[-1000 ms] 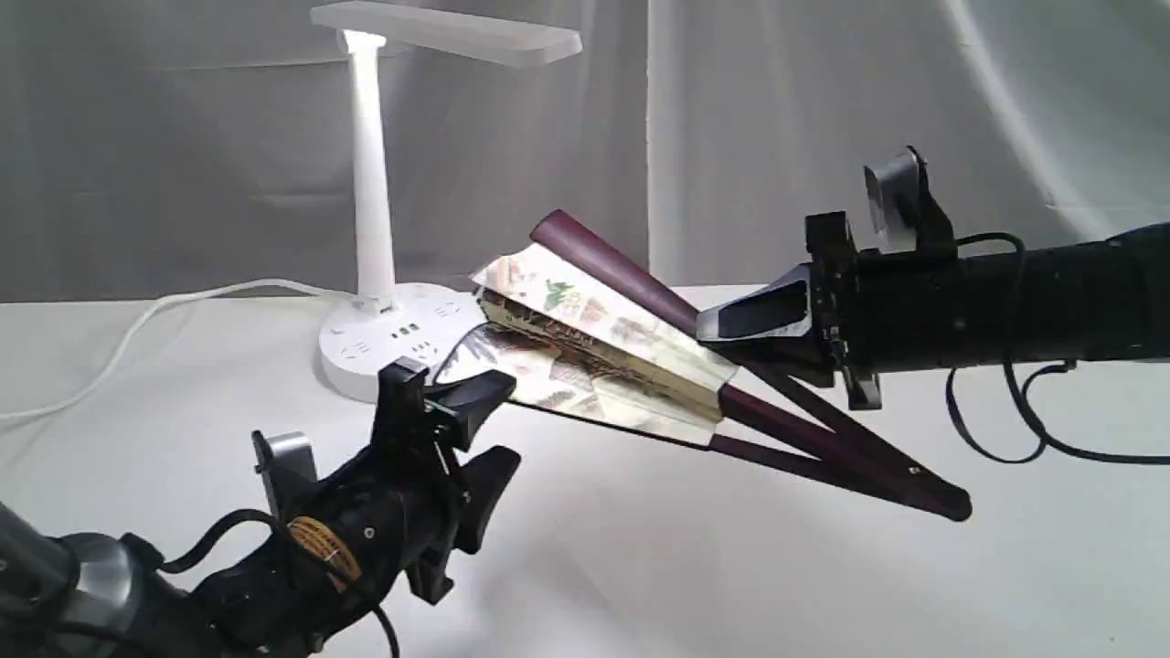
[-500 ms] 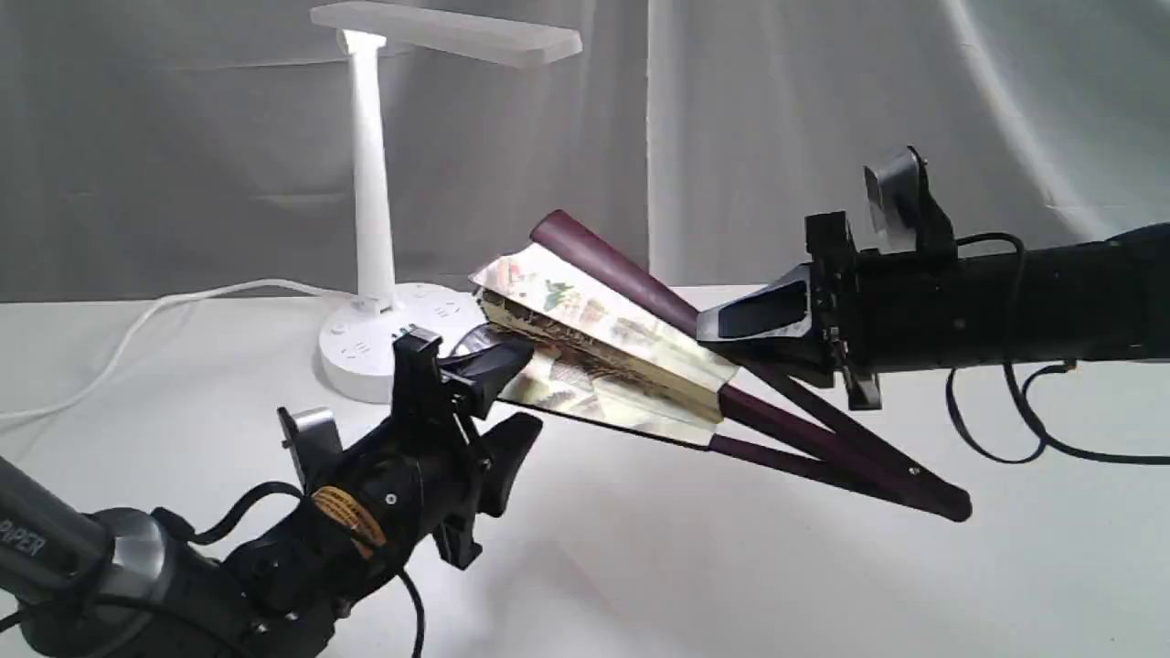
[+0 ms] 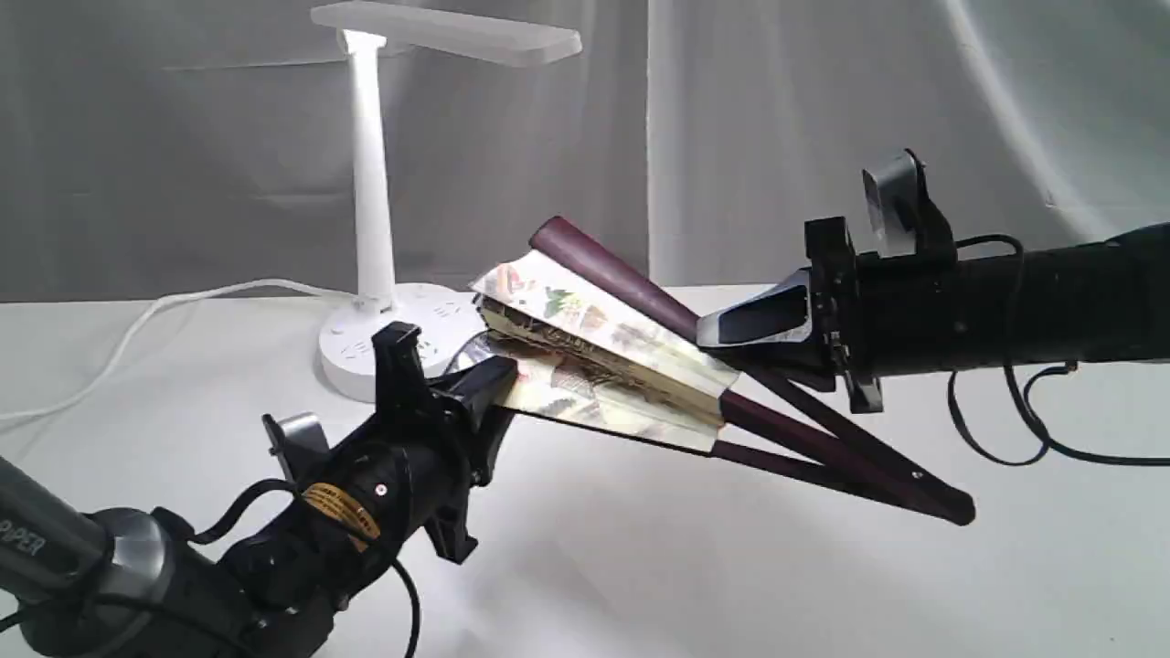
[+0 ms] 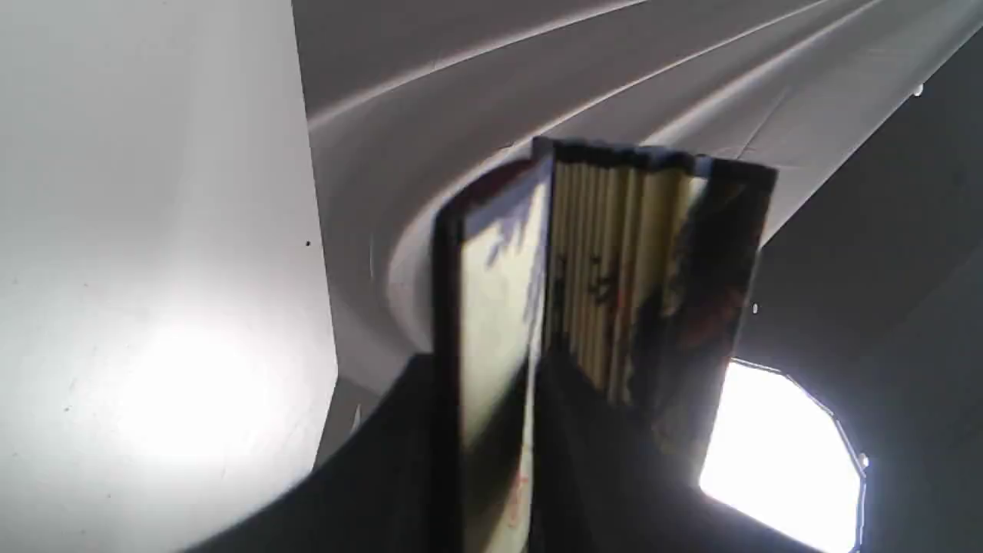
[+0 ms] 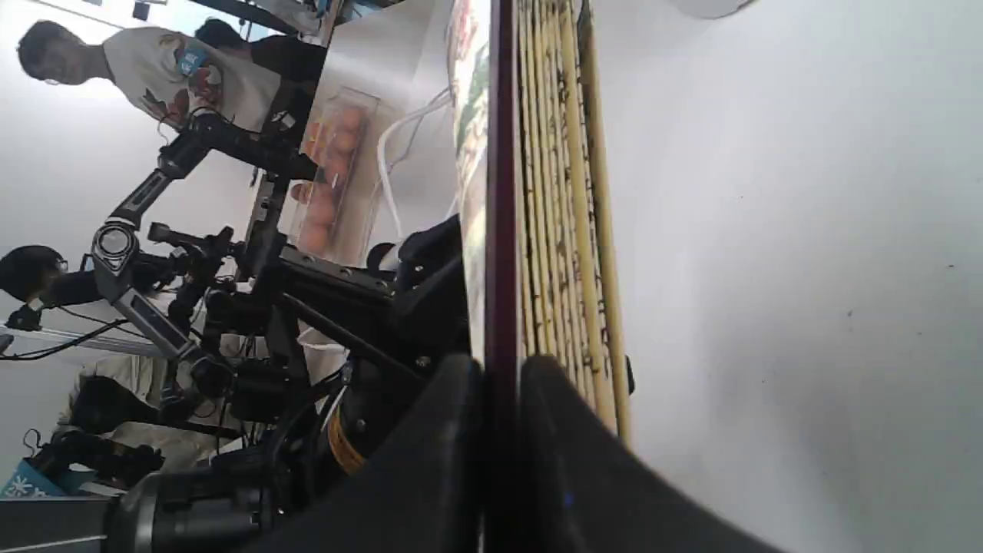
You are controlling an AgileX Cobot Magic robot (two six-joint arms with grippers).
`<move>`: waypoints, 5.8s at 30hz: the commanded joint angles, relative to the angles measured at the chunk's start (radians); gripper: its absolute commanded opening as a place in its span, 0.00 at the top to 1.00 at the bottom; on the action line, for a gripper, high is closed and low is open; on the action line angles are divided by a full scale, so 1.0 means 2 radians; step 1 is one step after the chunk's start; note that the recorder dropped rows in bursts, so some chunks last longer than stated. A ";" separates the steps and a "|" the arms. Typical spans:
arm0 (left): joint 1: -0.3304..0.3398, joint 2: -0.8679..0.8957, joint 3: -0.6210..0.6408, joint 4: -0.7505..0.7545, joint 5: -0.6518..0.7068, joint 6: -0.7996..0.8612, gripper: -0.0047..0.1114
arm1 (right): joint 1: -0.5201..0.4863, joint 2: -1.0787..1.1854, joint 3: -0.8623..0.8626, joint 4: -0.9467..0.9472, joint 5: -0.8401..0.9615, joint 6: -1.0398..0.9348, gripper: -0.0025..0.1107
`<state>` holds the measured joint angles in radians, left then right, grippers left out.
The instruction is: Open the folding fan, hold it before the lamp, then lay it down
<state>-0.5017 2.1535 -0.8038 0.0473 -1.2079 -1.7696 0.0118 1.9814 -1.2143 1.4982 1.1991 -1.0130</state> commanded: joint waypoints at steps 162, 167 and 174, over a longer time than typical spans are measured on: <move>-0.193 -0.097 0.021 -0.563 -0.007 0.167 0.96 | -0.251 0.043 0.001 0.123 -0.024 0.119 0.98; -0.193 -0.097 0.021 -0.574 -0.007 0.166 0.96 | -0.251 0.043 0.001 0.123 -0.016 0.119 0.98; -0.193 -0.097 0.021 -0.576 -0.007 0.151 0.96 | -0.251 0.043 0.001 0.123 -0.016 0.120 0.98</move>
<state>-0.8908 1.9769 -0.7577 -1.0563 -1.1765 -1.4117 -0.4827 2.0708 -1.2143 1.7579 1.1740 -0.7489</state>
